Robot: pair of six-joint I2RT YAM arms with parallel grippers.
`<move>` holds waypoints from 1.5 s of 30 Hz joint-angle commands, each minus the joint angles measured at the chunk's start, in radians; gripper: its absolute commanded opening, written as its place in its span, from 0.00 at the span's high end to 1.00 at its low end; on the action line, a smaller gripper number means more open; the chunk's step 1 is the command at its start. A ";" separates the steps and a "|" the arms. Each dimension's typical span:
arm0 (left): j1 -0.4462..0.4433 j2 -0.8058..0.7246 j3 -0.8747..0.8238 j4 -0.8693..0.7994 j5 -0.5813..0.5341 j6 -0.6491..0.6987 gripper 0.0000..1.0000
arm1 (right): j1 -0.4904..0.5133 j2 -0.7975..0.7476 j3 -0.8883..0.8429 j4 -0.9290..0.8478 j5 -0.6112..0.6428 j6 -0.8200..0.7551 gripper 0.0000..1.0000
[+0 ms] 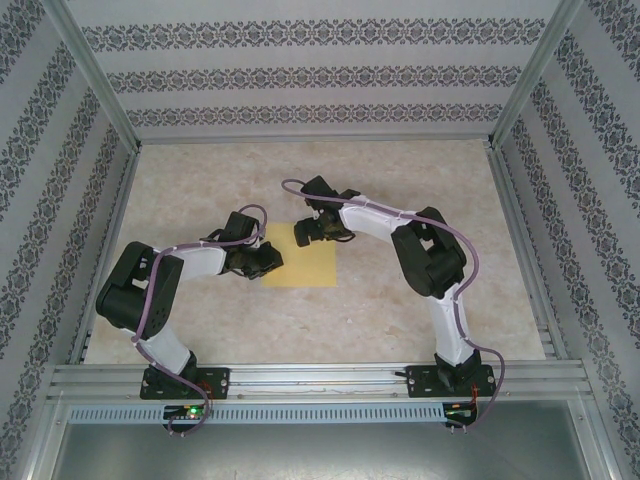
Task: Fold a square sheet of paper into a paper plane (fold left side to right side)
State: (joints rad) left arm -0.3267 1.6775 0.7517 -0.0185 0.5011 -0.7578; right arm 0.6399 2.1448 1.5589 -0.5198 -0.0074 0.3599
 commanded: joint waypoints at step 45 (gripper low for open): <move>0.154 -0.435 -0.052 0.032 0.088 0.166 0.42 | -0.099 -0.394 -0.331 0.306 -0.645 0.094 0.72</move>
State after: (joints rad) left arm -0.2016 1.3083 0.7235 0.0162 0.5514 -0.6682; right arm 0.5709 1.8328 1.2762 -0.3168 -0.5259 0.4465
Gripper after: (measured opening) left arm 0.560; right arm 0.284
